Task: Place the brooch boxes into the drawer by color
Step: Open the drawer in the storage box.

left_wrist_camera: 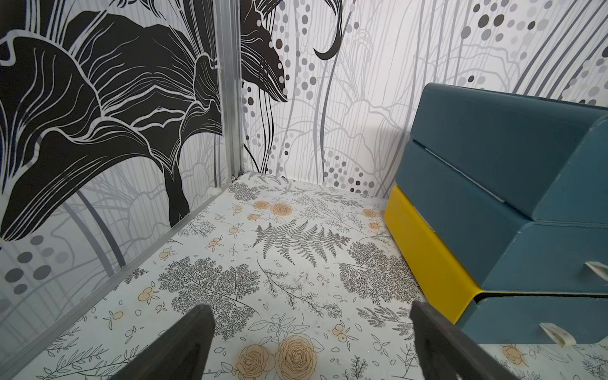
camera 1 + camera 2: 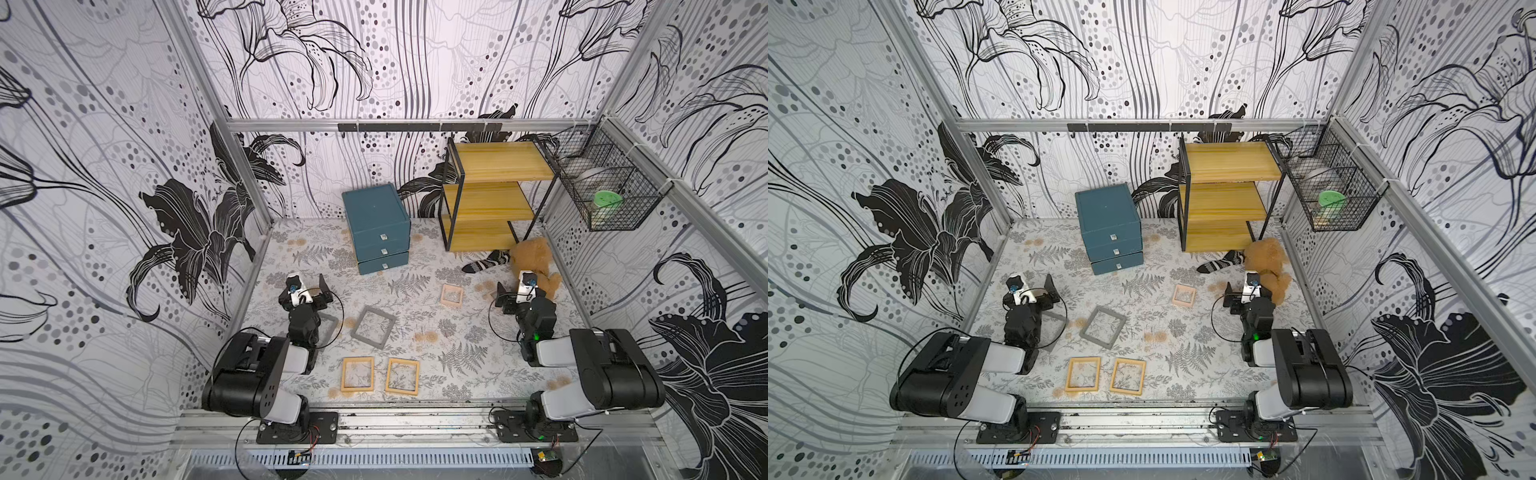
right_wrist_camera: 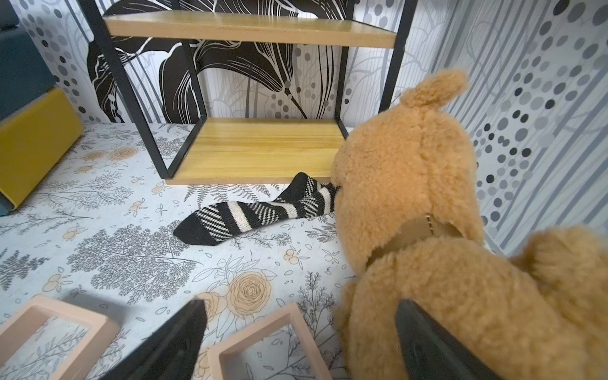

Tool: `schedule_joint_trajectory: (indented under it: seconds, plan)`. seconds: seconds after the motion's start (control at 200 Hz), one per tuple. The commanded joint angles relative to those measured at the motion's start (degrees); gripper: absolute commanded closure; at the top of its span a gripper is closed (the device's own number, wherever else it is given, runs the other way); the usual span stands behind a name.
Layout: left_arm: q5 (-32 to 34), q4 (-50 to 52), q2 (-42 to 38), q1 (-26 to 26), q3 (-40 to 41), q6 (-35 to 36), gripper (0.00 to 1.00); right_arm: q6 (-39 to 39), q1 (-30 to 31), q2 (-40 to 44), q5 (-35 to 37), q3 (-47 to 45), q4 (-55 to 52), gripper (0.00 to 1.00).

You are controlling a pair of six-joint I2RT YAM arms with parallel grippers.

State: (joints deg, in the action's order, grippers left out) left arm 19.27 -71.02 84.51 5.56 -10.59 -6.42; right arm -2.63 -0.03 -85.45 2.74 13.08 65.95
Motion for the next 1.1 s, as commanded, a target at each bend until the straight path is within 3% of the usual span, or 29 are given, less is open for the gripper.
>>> schedule_joint_trajectory:
  seconds: [0.0, 0.591, 0.726, 0.816, 0.911, 1.097]
  plan:
    - [-0.37, -1.23, -0.09, -0.2, -0.39, -0.37, 0.02, -0.44, -0.32, -0.42, -0.63, 0.79, -0.23, 0.04]
    - [0.03, -1.76, -0.55, -0.14, -0.22, 0.17, 0.02, -0.45, -0.32, 0.04, -0.26, 1.02, -1.14, 0.04]
    - [5.8, 17.05, -9.96, 2.39, -6.45, 0.35, 0.02, 1.05, -0.32, 6.5, 2.21, 12.63, -25.93, 0.04]
    - [6.34, 22.06, -14.29, 2.52, -9.2, -1.4, 0.02, 1.91, -0.32, 9.32, -0.84, 14.63, -24.32, 0.04]
    - [7.08, 25.0, -19.05, 3.04, -12.09, -2.89, 0.02, 3.16, 0.44, 13.29, 0.69, 19.43, -28.47, 0.04]
    - [6.3, 38.12, -23.54, 6.53, -28.6, -0.47, 0.02, 3.04, 4.04, 22.47, 3.17, 35.52, -40.98, 0.04]
